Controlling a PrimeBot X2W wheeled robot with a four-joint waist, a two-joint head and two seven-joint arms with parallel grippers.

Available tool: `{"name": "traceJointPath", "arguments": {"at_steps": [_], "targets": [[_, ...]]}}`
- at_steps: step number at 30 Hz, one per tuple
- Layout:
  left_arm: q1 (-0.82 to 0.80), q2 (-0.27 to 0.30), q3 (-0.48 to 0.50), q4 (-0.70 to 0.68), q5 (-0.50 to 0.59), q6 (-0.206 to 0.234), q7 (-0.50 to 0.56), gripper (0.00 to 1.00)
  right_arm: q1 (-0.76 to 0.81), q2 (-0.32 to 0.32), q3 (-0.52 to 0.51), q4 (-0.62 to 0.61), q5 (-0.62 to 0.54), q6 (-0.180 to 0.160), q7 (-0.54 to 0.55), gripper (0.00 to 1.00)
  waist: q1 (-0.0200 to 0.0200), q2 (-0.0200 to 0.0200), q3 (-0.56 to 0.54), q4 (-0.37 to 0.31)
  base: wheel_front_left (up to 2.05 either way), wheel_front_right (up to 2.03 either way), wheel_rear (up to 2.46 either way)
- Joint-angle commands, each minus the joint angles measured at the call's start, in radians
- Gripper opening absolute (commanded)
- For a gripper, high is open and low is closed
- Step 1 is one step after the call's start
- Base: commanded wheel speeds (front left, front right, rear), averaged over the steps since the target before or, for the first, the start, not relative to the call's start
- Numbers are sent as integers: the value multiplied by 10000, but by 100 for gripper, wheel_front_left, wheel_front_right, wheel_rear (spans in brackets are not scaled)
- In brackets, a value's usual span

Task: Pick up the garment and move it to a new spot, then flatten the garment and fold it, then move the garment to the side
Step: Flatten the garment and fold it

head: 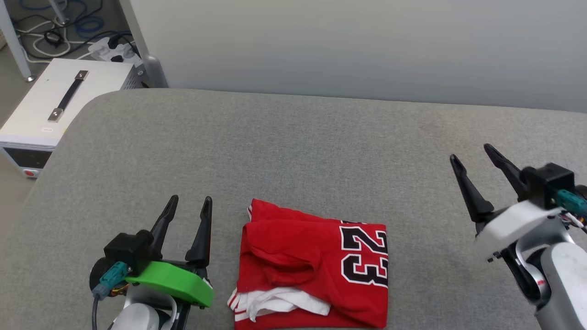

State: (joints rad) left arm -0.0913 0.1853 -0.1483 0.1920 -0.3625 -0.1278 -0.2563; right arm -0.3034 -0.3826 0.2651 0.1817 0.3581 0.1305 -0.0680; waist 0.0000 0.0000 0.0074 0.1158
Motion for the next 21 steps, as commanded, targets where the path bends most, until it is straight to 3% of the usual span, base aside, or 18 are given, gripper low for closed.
{"name": "traceJointPath", "arguments": {"at_steps": [1, 9, 14, 21], "targets": [[180, -66, 27, -77, -109, -29, -55, 100, 495, 130, -342, -336, -256, 2, -136, 100, 0, 0, -52, -163, 0, 0, 0], [463, -75, -19, -357, -50, -29, -55, 100, 2570, 1266, -2067, -1918, -1231, 2, -461, 100, 0, 0, -50, -260, 0, 0, 0], [745, -87, -74, -567, -12, -29, -55, 100, 3400, 2049, -2534, -2381, -1656, 2, -832, 100, 0, 0, -52, -249, 0, 0, 0], [1033, -110, -69, -727, 201, -29, -55, 100, 3865, 2652, -2724, -2249, -1929, 2, -1203, 100, 0, 0, -85, -189, 0, 0, 0]]}}
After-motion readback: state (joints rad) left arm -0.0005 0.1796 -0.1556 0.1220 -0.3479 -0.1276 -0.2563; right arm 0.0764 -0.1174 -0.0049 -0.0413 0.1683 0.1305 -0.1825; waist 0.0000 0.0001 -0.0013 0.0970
